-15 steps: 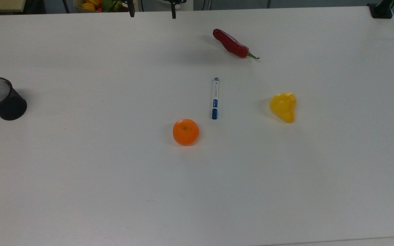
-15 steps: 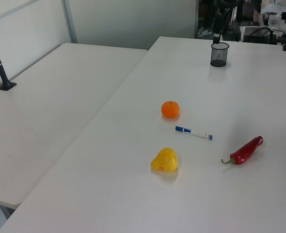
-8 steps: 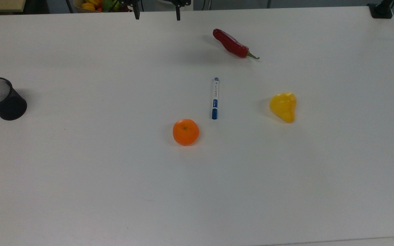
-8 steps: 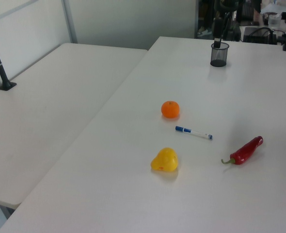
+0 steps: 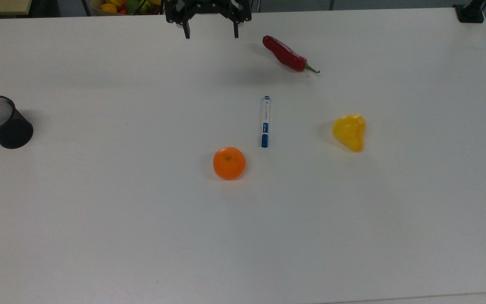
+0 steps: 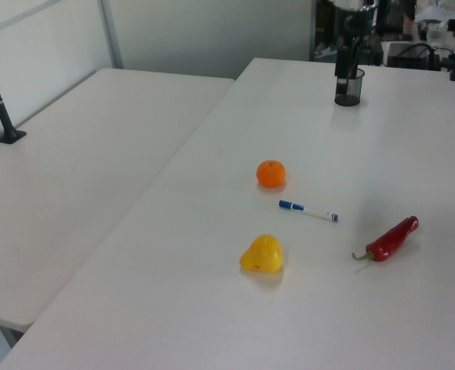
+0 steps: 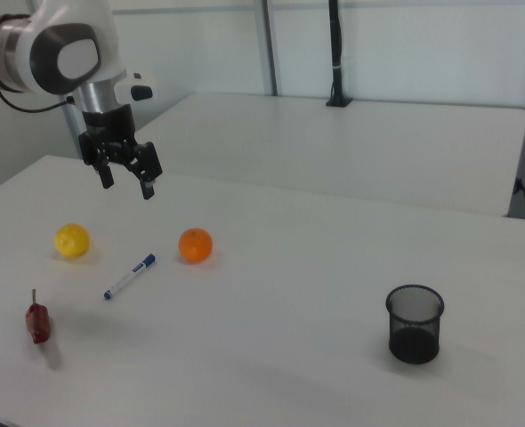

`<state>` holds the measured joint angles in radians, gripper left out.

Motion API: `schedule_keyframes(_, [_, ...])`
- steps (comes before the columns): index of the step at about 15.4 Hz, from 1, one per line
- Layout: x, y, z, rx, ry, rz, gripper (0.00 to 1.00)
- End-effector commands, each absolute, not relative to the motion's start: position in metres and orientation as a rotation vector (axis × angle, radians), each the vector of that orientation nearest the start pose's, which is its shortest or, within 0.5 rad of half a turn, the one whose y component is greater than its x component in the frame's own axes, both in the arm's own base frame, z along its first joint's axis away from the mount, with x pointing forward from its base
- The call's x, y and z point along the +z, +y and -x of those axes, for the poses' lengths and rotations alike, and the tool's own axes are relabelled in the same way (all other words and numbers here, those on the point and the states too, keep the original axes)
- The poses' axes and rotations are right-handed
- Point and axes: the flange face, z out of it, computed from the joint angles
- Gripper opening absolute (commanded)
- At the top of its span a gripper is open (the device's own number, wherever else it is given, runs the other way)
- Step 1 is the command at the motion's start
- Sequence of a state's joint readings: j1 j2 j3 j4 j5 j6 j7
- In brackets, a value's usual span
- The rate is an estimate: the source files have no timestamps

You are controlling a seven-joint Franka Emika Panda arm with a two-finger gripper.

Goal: Place marker
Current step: 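Move the gripper toward the blue-capped white marker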

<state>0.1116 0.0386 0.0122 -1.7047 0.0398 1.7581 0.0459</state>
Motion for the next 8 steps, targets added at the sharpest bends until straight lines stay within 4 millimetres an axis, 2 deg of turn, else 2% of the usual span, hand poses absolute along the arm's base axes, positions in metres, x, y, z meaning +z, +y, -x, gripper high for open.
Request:
schedule_keyframes(1, [0.527,0.085,-0.584,0.003,-0.137,3.079,1.0])
schedule_keyframes(3, [0.521,0.094,-0.588,-0.031,-0.116,3.05,1.0])
schedule_keyframes(5, [0.502,0.104,-0.595,-0.055,-0.059,3.018,1.0])
schedule_keyframes(8, [0.474,0.12,-0.602,-0.089,-0.077,3.016,1.0])
